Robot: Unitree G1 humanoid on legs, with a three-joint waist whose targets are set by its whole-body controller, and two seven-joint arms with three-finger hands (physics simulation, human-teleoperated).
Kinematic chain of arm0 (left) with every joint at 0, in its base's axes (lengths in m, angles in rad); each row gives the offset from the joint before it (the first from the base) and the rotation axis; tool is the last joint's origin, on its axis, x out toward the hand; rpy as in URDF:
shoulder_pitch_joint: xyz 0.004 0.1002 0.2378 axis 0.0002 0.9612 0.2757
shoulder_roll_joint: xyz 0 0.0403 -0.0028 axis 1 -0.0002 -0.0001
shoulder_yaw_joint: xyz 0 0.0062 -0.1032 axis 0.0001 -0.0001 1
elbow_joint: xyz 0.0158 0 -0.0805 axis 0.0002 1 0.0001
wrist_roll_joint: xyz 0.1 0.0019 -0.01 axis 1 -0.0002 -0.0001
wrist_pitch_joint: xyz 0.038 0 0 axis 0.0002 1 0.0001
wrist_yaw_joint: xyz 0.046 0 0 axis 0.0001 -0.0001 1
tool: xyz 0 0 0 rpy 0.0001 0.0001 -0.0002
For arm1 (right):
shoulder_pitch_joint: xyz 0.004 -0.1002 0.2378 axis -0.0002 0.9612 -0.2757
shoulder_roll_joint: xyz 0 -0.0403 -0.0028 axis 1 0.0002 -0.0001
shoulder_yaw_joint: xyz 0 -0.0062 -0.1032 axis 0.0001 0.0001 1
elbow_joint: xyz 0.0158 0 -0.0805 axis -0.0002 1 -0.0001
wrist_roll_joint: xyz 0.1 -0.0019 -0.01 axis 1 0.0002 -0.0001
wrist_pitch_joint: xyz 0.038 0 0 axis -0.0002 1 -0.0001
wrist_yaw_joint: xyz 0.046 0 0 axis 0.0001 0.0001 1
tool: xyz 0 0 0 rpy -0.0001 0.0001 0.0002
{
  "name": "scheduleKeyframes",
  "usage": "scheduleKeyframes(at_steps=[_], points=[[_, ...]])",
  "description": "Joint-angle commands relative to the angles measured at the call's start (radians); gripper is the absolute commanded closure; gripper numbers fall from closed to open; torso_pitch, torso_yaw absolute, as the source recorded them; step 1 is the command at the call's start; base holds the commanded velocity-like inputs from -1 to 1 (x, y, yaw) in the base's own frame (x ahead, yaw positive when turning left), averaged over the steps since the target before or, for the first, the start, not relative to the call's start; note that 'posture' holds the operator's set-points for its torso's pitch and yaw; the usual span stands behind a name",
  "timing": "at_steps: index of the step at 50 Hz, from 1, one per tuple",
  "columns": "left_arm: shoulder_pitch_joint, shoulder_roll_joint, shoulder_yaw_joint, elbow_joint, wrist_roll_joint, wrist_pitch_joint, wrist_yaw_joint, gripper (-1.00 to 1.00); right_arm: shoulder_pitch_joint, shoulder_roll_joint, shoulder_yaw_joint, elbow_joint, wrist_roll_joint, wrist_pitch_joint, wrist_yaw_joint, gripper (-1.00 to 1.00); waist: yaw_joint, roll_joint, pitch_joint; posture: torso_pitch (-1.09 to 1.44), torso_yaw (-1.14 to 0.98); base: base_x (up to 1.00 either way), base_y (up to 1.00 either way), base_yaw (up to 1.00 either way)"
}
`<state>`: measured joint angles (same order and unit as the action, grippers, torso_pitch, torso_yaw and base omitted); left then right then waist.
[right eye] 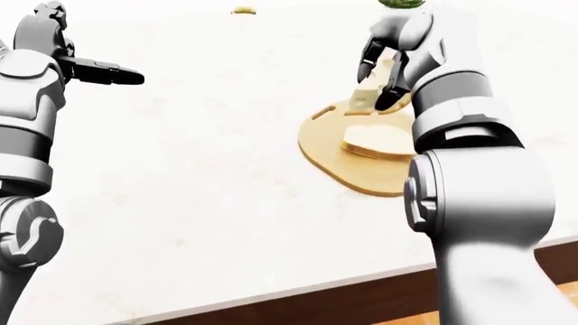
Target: Pick up the wedge of cheese and place it on the slice of bread to prepare a simple cheese on bread dish.
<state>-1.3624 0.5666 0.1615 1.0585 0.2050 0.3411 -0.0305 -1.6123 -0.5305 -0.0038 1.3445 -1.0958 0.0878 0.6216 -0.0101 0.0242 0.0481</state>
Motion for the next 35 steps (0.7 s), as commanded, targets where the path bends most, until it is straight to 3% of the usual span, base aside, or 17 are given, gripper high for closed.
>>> scheduleKeyframes(at_steps=[1,35], points=[[-0.036,0.014,0.003,-0.047,0.001,-0.028,0.005,-1.0,-0.043,-0.012,-0.003,-0.043,-0.012,-0.012,-0.017,1.0,0.0,-0.001,-0.036,0.0,0.0,0.0,0.0,0.0],[-0.005,0.019,0.007,-0.06,-0.012,-0.033,0.006,-1.0,0.05,-0.056,-0.019,-0.053,-0.045,-0.006,0.0,1.0,0.002,-0.006,-0.041,0.0,0.0,0.0,0.0,0.0]])
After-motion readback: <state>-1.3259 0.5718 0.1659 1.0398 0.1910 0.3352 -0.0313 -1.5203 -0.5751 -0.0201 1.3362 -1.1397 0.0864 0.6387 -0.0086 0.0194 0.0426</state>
